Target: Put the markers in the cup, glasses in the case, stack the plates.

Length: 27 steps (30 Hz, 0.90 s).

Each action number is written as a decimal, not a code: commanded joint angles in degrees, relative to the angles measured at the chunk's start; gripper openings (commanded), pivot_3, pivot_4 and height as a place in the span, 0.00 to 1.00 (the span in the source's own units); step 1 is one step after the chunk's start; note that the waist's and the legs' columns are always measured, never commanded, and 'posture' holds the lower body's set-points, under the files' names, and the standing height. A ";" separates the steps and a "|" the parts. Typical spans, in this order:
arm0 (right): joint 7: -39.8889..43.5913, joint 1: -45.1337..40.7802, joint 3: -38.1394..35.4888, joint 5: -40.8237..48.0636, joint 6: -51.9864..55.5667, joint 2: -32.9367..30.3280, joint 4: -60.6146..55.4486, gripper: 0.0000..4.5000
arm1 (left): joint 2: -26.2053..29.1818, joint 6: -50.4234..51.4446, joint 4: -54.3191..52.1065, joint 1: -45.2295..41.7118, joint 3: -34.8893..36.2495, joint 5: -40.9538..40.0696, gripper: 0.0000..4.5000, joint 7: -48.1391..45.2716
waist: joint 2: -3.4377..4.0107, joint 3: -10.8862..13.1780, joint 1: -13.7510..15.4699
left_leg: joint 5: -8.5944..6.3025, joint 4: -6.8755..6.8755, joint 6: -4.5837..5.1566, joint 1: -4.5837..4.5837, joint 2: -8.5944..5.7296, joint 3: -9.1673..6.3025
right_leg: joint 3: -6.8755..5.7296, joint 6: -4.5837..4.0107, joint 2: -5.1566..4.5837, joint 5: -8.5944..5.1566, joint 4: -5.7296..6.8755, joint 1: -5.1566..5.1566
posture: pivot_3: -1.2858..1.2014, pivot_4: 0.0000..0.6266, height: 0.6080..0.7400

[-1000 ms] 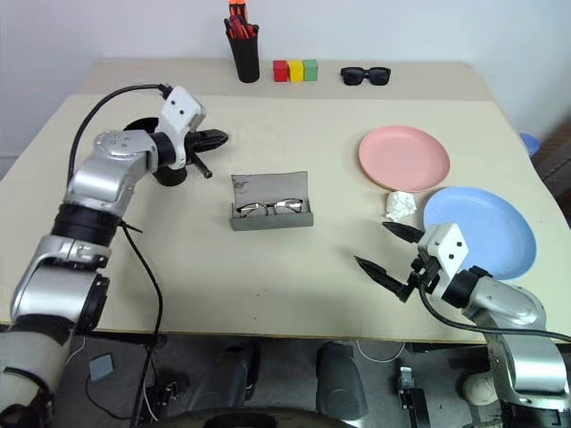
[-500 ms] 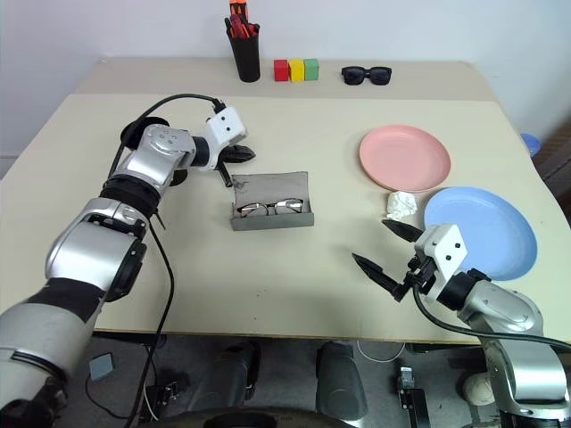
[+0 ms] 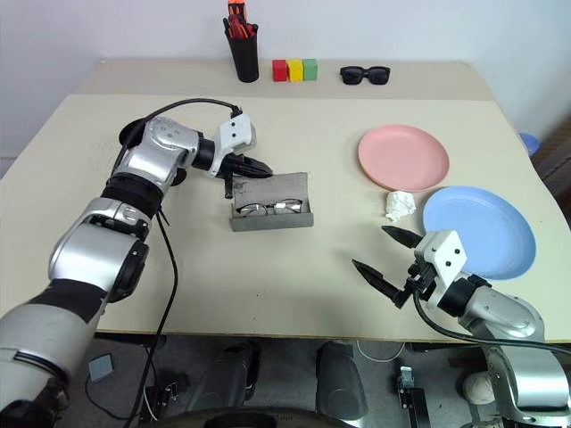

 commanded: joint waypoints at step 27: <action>6.49 4.86 -4.41 1.68 -10.24 -1.17 7.71 1.00 | -1.83 -7.09 10.36 -2.96 -1.95 6.99 0.01 16.22 | -0.01 0.00 0.33 | -0.04 0.23 0.08 -0.01 -0.02 -0.02 | -0.01 0.02 0.00 0.00 0.03 0.08 | 0.52 0.24 1.00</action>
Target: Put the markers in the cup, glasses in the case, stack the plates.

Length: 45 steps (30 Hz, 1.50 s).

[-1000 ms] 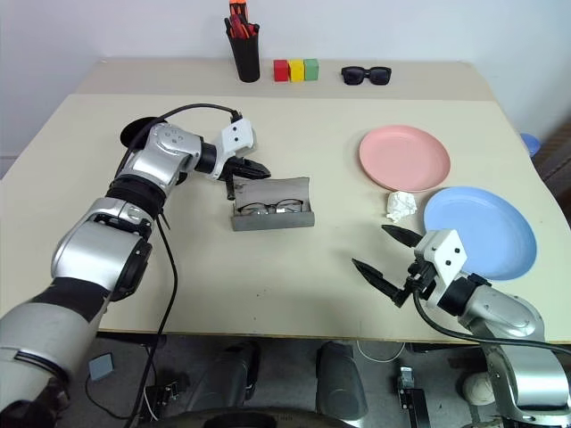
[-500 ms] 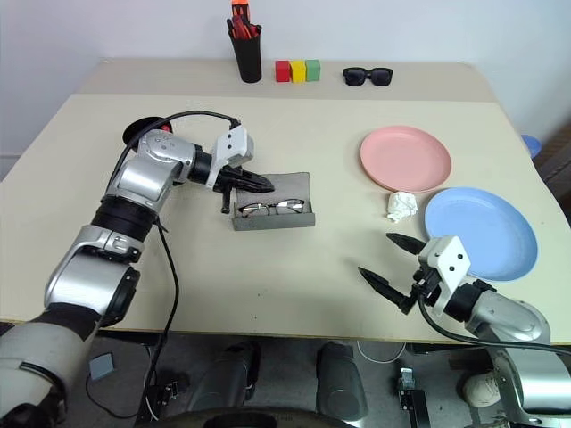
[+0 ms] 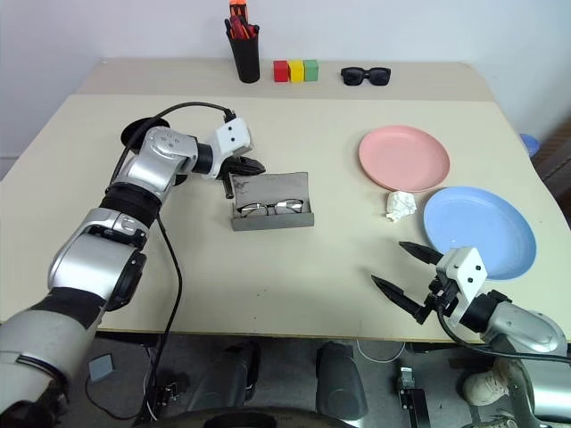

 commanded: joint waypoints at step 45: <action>-3.87 -1.32 0.61 0.79 1.40 0.28 -3.28 1.00 | 5.13 11.85 -28.50 11.90 -2.88 -4.74 0.01 -31.29 | 0.06 -0.03 -0.10 | -0.02 0.10 0.04 0.04 0.00 0.00 | 0.01 0.02 0.00 0.02 0.06 0.08 | 0.52 0.24 1.00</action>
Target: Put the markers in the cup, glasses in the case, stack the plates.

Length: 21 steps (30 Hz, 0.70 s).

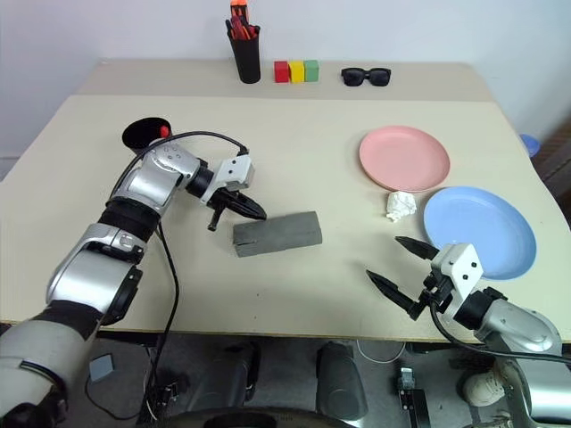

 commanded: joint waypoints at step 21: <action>-16.45 -0.68 -5.84 -2.13 10.85 0.84 0.24 1.00 | -9.72 15.29 -32.55 8.64 9.02 -21.33 0.13 21.66 | 0.09 -0.07 0.07 | -0.01 0.00 0.02 0.12 -0.02 -0.04 | 0.00 -0.02 -0.02 0.01 -0.05 0.14 | 0.52 0.24 1.00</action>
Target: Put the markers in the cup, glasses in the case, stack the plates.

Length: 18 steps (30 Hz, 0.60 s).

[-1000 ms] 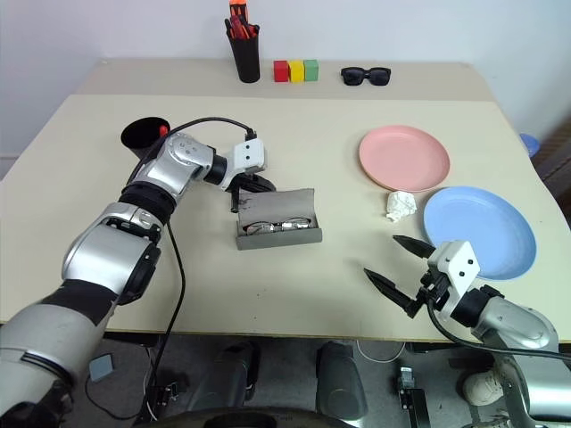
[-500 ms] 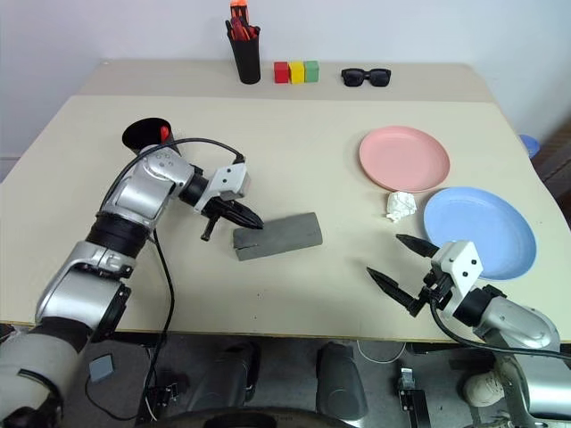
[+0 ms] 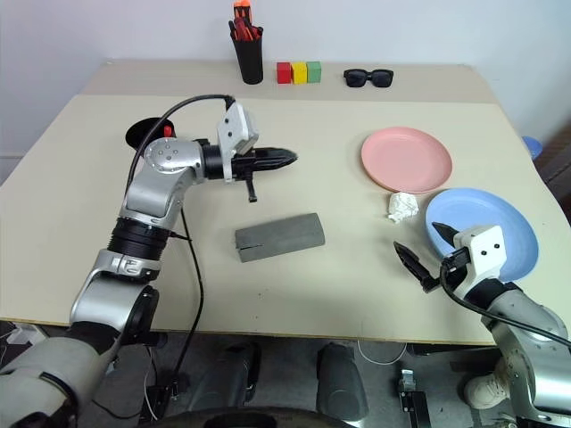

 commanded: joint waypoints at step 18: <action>-3.08 -7.23 2.99 -9.05 -3.03 0.33 16.20 0.87 | 13.59 11.15 -19.18 9.69 -9.49 -9.51 1.00 -12.47 | 0.11 -0.06 -0.27 | 0.00 0.01 0.00 0.09 0.03 0.05 | 0.03 -0.08 0.02 0.03 -0.02 0.06 | 0.52 0.24 1.00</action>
